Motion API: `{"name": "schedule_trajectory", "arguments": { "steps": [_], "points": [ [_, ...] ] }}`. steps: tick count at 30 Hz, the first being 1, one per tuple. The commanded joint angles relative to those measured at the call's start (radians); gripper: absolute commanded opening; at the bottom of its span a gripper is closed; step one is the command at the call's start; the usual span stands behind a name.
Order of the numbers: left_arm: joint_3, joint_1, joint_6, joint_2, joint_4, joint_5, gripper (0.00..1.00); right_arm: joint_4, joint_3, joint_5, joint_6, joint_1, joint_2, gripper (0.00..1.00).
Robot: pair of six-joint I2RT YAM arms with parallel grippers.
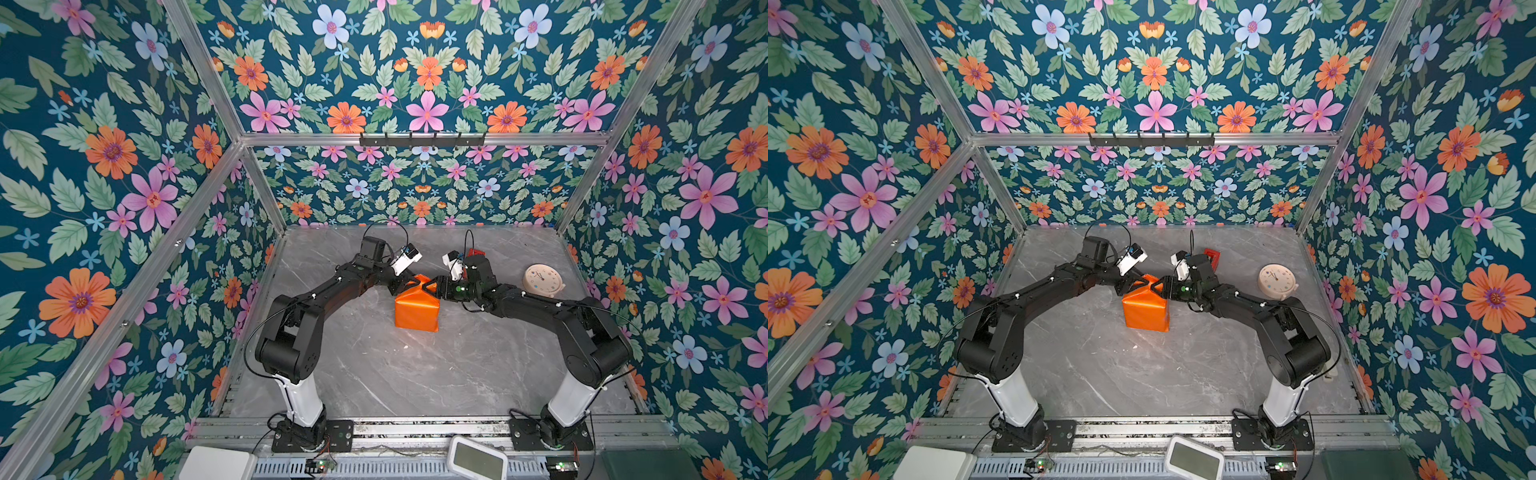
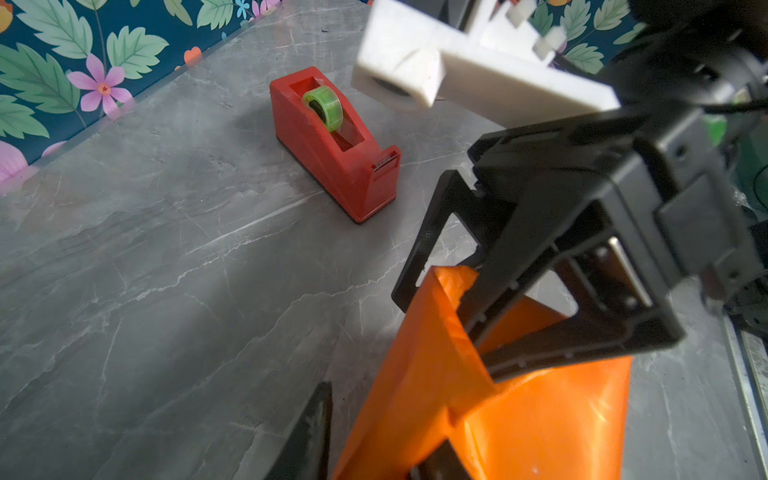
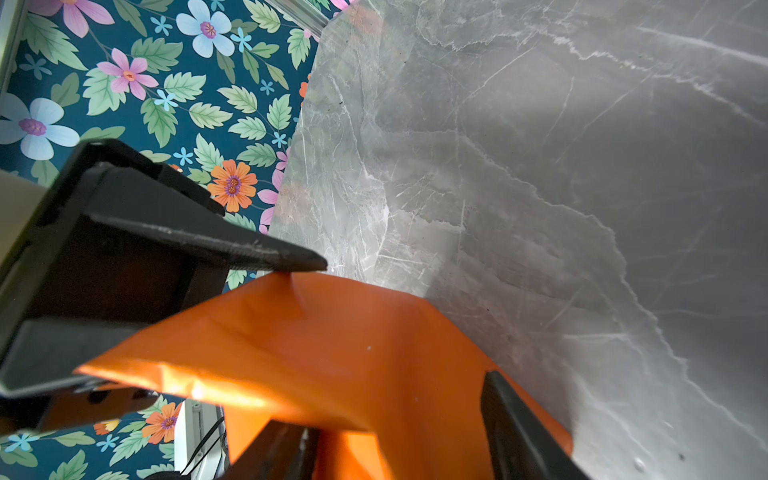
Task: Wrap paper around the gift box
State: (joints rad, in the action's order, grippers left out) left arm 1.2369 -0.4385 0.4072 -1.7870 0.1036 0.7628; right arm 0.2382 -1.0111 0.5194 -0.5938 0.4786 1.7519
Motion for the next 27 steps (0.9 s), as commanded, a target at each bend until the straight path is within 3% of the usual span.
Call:
{"name": "schedule_trajectory", "arguments": {
  "steps": [1,14,27],
  "points": [
    [0.002,0.001,0.031,0.005,-0.003,0.032,0.26,-0.078,-0.003,-0.009,0.019,0.002,0.010,0.61],
    [-0.085,0.001,0.021,0.057,-0.080,-0.014,0.04,-0.114,-0.052,0.003,0.022,0.001,-0.006,0.62],
    [-0.229,-0.004,-0.089,0.166,-0.248,-0.125,0.03,-0.154,-0.084,0.074,0.019,-0.009,-0.040,0.65]
  ]
}}
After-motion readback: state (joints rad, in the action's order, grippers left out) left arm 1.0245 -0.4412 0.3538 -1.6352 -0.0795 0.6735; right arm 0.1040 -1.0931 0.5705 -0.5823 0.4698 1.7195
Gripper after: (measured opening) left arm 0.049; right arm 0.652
